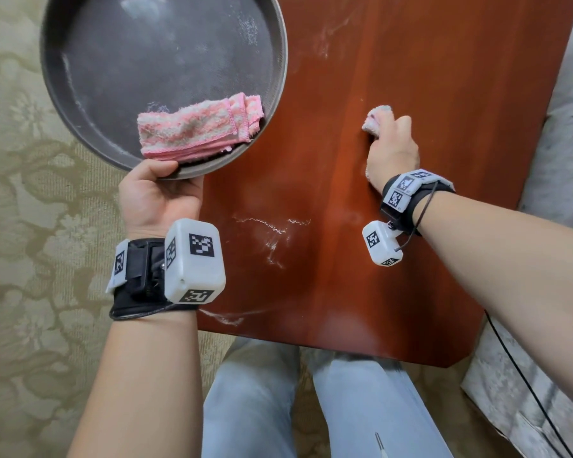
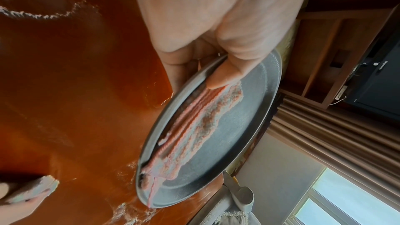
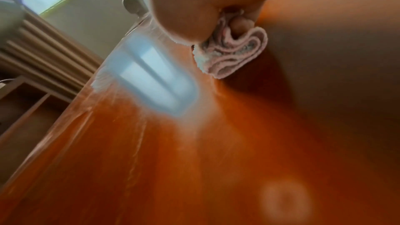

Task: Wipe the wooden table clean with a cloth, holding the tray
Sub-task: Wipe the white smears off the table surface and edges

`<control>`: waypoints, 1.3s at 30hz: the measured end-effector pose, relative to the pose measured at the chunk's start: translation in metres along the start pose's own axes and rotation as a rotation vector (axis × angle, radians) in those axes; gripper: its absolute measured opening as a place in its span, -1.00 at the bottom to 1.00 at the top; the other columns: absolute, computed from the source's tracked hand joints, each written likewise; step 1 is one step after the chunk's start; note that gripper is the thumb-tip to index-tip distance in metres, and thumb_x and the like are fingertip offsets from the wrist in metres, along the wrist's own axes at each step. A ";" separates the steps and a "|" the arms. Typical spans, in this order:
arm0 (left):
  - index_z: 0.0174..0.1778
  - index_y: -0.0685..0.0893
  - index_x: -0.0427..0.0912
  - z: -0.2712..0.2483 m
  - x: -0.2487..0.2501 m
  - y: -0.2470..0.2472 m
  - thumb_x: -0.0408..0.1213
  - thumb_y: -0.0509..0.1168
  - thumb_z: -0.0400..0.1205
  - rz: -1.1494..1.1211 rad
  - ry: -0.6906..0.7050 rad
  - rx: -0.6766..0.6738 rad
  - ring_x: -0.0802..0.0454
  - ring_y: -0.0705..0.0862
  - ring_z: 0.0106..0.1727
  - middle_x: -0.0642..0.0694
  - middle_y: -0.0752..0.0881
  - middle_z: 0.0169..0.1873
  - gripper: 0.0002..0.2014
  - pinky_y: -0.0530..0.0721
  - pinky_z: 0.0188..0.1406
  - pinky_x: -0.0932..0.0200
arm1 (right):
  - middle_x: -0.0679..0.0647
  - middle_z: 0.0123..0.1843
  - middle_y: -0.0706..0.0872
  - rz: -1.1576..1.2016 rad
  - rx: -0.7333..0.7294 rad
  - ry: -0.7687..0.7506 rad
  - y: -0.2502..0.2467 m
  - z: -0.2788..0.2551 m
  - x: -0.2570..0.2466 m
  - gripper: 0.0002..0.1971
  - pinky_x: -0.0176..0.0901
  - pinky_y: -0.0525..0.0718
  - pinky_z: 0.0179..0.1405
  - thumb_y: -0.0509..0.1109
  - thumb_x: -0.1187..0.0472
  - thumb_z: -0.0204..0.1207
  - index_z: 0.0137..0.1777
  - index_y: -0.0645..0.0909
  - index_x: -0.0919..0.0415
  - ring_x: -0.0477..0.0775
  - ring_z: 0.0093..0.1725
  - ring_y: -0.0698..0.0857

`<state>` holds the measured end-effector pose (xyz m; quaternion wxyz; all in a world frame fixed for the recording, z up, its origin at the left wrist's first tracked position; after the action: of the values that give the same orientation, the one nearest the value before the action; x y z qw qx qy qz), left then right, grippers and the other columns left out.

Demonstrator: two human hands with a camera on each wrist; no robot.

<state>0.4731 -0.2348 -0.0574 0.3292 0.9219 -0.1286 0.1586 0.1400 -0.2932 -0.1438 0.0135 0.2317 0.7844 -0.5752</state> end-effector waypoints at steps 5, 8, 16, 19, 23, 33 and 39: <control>-0.12 0.75 -0.52 -0.002 0.015 -0.011 -0.70 0.18 0.08 -0.010 0.010 0.006 -0.38 0.79 -0.01 -0.41 0.77 -0.03 -0.54 0.74 0.16 -0.21 | 0.20 0.11 0.42 -0.041 -0.118 -0.150 0.030 -0.029 -0.046 -0.54 0.00 0.37 -0.30 0.16 0.34 0.51 0.39 0.45 0.00 0.22 -0.29 0.44; -0.14 0.76 -0.52 -0.005 0.027 -0.018 -0.68 0.14 0.13 -0.010 0.022 0.023 -0.38 0.79 0.00 -0.40 0.77 -0.03 -0.56 0.72 0.19 -0.21 | 0.19 0.11 0.42 -0.053 -0.194 -0.247 0.052 -0.058 -0.079 -0.54 0.01 0.35 -0.34 0.19 0.36 0.51 0.38 0.45 -0.03 0.21 -0.30 0.44; 0.12 0.65 -0.46 -0.007 0.035 -0.020 -0.70 0.26 -0.04 -0.020 0.044 0.037 -0.38 0.76 0.11 -0.40 0.73 0.09 -0.29 0.70 0.26 -0.18 | 0.10 0.03 0.42 -0.054 -0.384 -0.585 0.087 -0.116 -0.118 -0.47 -0.07 0.38 -0.45 0.30 0.40 0.48 0.42 0.48 -0.03 0.12 -0.28 0.49; 0.15 0.64 -0.47 -0.005 0.023 -0.009 -0.70 0.25 -0.02 -0.016 0.025 0.025 -0.38 0.76 0.11 -0.40 0.74 0.08 -0.29 0.72 0.23 -0.17 | -0.01 -0.08 0.35 0.120 -0.324 -0.556 0.062 -0.101 -0.112 -0.52 -0.03 0.56 -0.44 0.21 0.39 0.46 0.29 0.52 -0.10 0.14 -0.39 0.49; 0.06 0.66 -0.47 0.002 0.005 0.007 -0.69 0.25 -0.06 -0.014 0.012 0.027 -0.37 0.78 0.06 -0.39 0.76 0.00 -0.33 0.73 0.22 -0.17 | 0.04 0.03 0.44 0.287 -0.120 -0.252 0.013 -0.041 -0.068 -0.43 0.01 0.68 -0.16 0.11 0.37 0.35 0.28 0.53 -0.19 0.26 -0.27 0.65; -0.08 0.75 -0.50 0.012 -0.011 0.019 -0.69 0.23 -0.03 -0.028 0.004 0.040 -0.38 0.76 0.13 -0.39 0.77 0.04 -0.44 0.72 0.24 -0.20 | 0.13 0.16 0.43 0.102 0.073 0.078 -0.038 0.057 0.019 -0.41 0.08 0.74 -0.15 -0.02 0.44 0.36 0.31 0.47 -0.04 0.30 -0.21 0.63; 0.01 0.71 -0.49 0.013 -0.008 0.013 -0.70 0.25 -0.04 -0.051 0.009 0.045 -0.39 0.76 0.13 -0.40 0.76 0.05 -0.38 0.71 0.24 -0.21 | 0.06 -0.01 0.38 -0.021 -0.040 -0.221 -0.012 0.053 -0.027 -0.53 -0.02 0.57 -0.37 0.11 0.39 0.30 0.18 0.45 -0.03 0.23 -0.25 0.55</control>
<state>0.4644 -0.2521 -0.0626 0.3126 0.9315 -0.0998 0.1570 0.1469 -0.3534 -0.1434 0.0984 0.1586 0.7917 -0.5817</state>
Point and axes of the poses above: each hand's wrist, its own z-axis towards the middle knuckle, its own y-axis out of the palm, x = y × z, the point moved 7 cm from there along z, towards the middle knuckle
